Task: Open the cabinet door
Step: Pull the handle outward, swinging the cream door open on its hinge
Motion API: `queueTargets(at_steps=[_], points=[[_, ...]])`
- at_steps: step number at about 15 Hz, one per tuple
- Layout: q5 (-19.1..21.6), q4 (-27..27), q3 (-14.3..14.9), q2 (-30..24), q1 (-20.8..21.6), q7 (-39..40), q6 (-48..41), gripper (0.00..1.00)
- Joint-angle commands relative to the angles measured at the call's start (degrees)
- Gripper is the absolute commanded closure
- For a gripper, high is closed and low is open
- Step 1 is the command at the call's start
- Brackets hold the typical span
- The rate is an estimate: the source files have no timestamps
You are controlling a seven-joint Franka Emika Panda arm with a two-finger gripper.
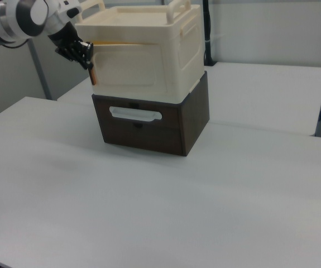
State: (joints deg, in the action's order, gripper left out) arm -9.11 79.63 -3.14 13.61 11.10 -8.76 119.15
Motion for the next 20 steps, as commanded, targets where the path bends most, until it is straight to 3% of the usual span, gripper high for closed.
queueTargets(at_steps=[1,4,9,12,16,20], points=[[-1.0,1.4,1.8,-2.3,-0.9,1.1,-10.9,0.12],[-0.9,1.2,1.7,-3.5,-1.5,5.9,-21.7,0.04],[-1.2,1.1,1.8,-8.6,-1.9,9.6,-32.6,0.0],[-0.9,-4.7,1.8,-10.7,-3.5,13.6,-40.9,0.0],[0.8,-8.2,1.8,-10.6,-4.2,13.8,-39.1,0.0],[5.8,-6.6,1.7,-8.9,-4.0,13.7,-25.0,0.0]])
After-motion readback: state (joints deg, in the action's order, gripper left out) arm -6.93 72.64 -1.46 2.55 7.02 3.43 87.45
